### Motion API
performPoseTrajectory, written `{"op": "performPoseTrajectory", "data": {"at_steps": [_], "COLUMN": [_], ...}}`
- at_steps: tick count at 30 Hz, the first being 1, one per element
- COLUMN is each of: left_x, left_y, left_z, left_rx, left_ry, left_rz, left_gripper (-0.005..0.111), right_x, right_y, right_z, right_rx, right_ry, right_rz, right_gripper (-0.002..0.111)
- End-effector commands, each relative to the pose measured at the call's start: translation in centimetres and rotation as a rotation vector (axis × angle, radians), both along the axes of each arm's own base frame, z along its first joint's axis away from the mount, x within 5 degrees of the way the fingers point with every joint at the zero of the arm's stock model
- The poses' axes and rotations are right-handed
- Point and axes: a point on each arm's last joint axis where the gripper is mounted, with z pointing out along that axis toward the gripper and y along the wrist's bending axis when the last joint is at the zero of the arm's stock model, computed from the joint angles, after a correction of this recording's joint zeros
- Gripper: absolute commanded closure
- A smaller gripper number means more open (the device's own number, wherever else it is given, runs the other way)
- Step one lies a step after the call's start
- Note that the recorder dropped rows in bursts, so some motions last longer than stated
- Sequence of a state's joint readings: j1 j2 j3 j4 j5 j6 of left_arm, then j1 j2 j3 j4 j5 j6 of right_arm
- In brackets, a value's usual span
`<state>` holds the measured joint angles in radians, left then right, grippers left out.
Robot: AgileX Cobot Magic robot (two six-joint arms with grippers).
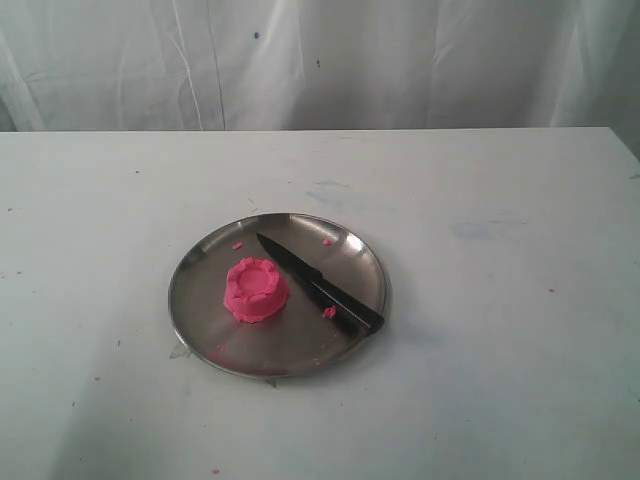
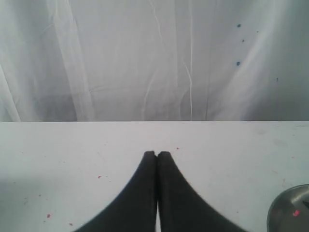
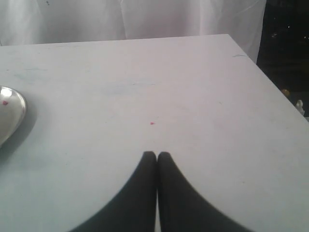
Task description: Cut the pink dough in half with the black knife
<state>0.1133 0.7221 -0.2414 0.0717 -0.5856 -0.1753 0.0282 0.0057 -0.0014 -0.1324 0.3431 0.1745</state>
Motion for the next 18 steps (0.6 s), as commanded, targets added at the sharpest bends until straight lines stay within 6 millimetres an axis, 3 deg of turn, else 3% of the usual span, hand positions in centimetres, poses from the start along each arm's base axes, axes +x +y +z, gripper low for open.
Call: {"op": "performPoseTrajectory", "data": {"at_steps": [1, 8, 18], "left_x": [-1.7, -6.2, -9.7], "left_y": [-0.2, -0.7, -1.1], "left_z": [1.5, 2.3, -1.3], "left_rx": [0.004, 0.013, -0.125], "left_ry": [-0.086, -0.132, 0.099], "left_rz": [0.001, 0.003, 0.015], "left_gripper": [0.107, 0.107, 0.107], "right_x": [0.0, -0.1, -0.1], "right_y": [-0.1, 0.1, 0.1], "right_z": [0.0, -0.1, -0.1], "right_rx": [-0.021, 0.041, 0.041], "right_ry": [-0.004, 0.008, 0.008], "right_rz": [-0.001, 0.004, 0.004], "right_gripper": [0.108, 0.108, 0.108]}}
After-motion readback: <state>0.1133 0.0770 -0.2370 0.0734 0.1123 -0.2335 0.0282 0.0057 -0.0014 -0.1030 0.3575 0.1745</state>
